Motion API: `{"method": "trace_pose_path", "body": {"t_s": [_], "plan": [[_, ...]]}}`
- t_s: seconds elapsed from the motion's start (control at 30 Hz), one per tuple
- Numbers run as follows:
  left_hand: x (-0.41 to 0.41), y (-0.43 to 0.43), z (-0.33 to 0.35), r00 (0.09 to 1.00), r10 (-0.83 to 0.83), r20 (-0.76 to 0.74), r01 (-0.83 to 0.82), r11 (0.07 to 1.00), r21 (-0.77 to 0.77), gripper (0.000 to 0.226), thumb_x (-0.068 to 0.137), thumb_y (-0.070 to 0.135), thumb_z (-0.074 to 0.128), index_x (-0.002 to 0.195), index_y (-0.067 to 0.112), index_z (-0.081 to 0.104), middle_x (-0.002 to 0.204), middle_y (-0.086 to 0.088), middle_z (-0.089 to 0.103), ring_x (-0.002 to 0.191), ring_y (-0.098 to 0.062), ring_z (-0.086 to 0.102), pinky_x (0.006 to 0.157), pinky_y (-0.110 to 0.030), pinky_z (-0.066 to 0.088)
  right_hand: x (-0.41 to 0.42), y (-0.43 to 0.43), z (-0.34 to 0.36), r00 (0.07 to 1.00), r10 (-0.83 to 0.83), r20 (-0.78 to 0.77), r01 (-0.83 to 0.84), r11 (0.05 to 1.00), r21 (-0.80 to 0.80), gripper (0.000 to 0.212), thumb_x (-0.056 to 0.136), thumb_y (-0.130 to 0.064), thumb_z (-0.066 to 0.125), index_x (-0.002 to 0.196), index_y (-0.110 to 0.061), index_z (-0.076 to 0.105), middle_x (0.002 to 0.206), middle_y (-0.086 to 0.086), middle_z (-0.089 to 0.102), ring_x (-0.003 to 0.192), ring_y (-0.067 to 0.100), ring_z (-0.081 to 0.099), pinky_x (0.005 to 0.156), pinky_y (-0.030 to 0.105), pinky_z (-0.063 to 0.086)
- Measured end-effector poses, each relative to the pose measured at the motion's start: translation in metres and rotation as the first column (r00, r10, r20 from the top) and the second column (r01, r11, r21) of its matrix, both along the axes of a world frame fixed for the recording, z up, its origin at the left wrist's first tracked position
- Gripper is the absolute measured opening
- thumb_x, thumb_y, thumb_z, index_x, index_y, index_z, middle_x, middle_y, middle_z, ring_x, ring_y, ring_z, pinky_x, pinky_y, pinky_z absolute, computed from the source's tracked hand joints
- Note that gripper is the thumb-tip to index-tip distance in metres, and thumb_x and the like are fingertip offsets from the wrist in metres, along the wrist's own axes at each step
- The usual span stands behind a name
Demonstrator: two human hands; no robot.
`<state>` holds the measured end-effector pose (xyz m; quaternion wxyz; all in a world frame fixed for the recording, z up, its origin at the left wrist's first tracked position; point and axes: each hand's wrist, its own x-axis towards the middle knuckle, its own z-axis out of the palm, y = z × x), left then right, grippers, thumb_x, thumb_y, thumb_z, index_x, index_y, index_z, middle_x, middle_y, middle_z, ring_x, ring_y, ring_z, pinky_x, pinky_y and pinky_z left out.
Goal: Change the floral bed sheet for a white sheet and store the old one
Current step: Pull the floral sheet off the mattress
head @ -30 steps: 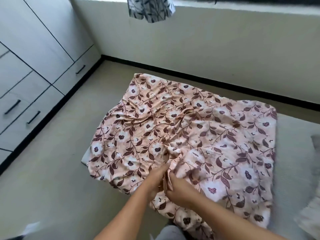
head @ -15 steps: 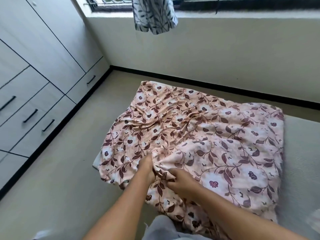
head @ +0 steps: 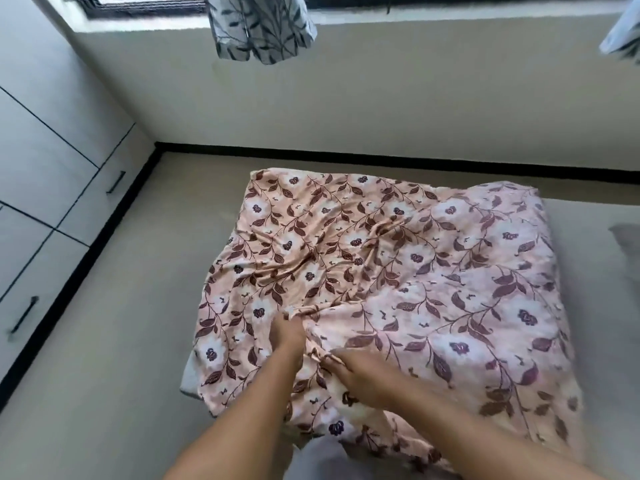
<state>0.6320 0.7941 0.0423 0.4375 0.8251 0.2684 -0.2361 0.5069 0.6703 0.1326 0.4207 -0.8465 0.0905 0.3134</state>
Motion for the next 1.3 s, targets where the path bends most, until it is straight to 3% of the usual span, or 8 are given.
{"method": "trace_pose_path", "body": {"t_s": [0.07, 0.2, 0.3, 0.47, 0.67, 0.87, 1.1, 1.3], "plan": [[0.023, 0.016, -0.015, 0.999, -0.019, -0.032, 0.019, 1.0, -0.011, 0.033, 0.1, 0.028, 0.053, 0.131, 0.017, 0.056, 0.12, -0.015, 0.066, 0.1, -0.037, 0.066, 0.08, -0.044, 0.056, 0.011, 0.02, -0.009, 0.998, -0.044, -0.036, 0.042, 0.998, -0.048, 0.028, 0.108, -0.041, 0.04, 0.12, -0.022, 0.057, 0.1, -0.002, 0.063, 0.093, 0.018, 0.06, 0.081, 0.036, 0.048], [0.048, 0.038, -0.029, 0.994, -0.003, -0.11, -0.006, 0.996, -0.086, 0.032, 0.101, 0.037, 0.054, 0.113, 0.008, 0.061, 0.089, -0.011, 0.068, 0.065, -0.022, 0.056, 0.055, -0.029, 0.044, 0.015, 0.051, -0.02, 0.995, -0.009, -0.096, -0.008, 0.984, -0.177, 0.042, 0.1, -0.009, 0.046, 0.14, -0.02, 0.047, 0.138, 0.009, 0.055, 0.123, 0.026, 0.053, 0.097, 0.036, 0.047], [0.055, 0.049, -0.033, 0.987, 0.056, -0.148, -0.079, 0.984, -0.158, 0.035, 0.105, 0.038, 0.043, 0.101, 0.007, 0.057, 0.072, -0.004, 0.052, 0.062, -0.019, 0.048, 0.055, -0.028, 0.041, 0.016, 0.06, -0.025, 0.995, -0.016, -0.094, -0.005, 0.974, -0.224, 0.049, 0.091, 0.004, 0.048, 0.135, -0.02, 0.049, 0.135, 0.009, 0.055, 0.114, 0.025, 0.057, 0.092, 0.04, 0.055], [0.063, 0.077, -0.05, 0.932, 0.253, -0.26, -0.316, 0.919, -0.238, 0.054, 0.09, 0.057, 0.044, 0.105, 0.01, 0.063, 0.095, -0.011, 0.071, 0.087, -0.032, 0.07, 0.084, -0.054, 0.059, 0.024, 0.067, -0.032, 0.999, 0.03, -0.044, -0.038, 0.983, -0.18, 0.033, 0.097, -0.025, 0.061, 0.129, -0.024, 0.051, 0.124, 0.002, 0.061, 0.106, 0.02, 0.058, 0.083, 0.033, 0.05], [0.081, 0.104, -0.041, 0.943, 0.288, -0.17, -0.316, 0.933, -0.174, 0.054, 0.094, 0.055, 0.039, 0.104, 0.008, 0.062, 0.104, -0.014, 0.069, 0.095, -0.034, 0.068, 0.089, -0.051, 0.057, 0.04, 0.08, -0.023, 0.992, 0.122, 0.031, -0.118, 0.988, -0.103, 0.048, 0.102, -0.061, 0.038, 0.132, -0.025, 0.045, 0.102, 0.011, 0.068, 0.097, 0.031, 0.062, 0.074, 0.037, 0.047], [0.087, 0.102, 0.001, 0.979, 0.185, -0.081, -0.193, 0.974, -0.116, 0.045, 0.102, 0.037, 0.053, 0.13, 0.002, 0.058, 0.106, -0.013, 0.065, 0.102, -0.033, 0.06, 0.097, -0.044, 0.047, 0.045, 0.089, -0.025, 0.983, 0.141, 0.114, -0.128, 0.985, -0.113, 0.053, 0.099, -0.022, 0.043, 0.148, -0.034, 0.026, 0.137, 0.007, 0.059, 0.117, 0.033, 0.059, 0.087, 0.042, 0.05], [0.066, 0.096, 0.017, 0.926, -0.066, -0.371, -0.108, 0.896, -0.43, 0.062, 0.073, 0.02, 0.086, 0.126, 0.007, 0.057, 0.1, -0.009, 0.07, 0.084, -0.027, 0.067, 0.067, -0.038, 0.055, 0.051, 0.091, -0.029, 0.978, 0.119, 0.174, -0.105, 0.991, -0.087, 0.04, 0.1, -0.036, 0.047, 0.14, -0.034, 0.037, 0.121, 0.008, 0.067, 0.107, 0.034, 0.063, 0.083, 0.045, 0.053], [0.039, 0.101, 0.015, 0.768, -0.31, -0.561, 0.045, 0.899, -0.435, 0.015, 0.094, -0.002, 0.057, 0.084, 0.009, 0.055, 0.066, -0.008, 0.055, 0.05, -0.014, 0.05, 0.042, -0.021, 0.047, 0.056, 0.093, -0.03, 0.986, 0.044, 0.163, -0.033, 0.997, -0.067, 0.03, 0.101, -0.053, 0.038, 0.125, -0.036, 0.045, 0.097, 0.005, 0.069, 0.085, 0.028, 0.064, 0.07, 0.043, 0.053]]}}
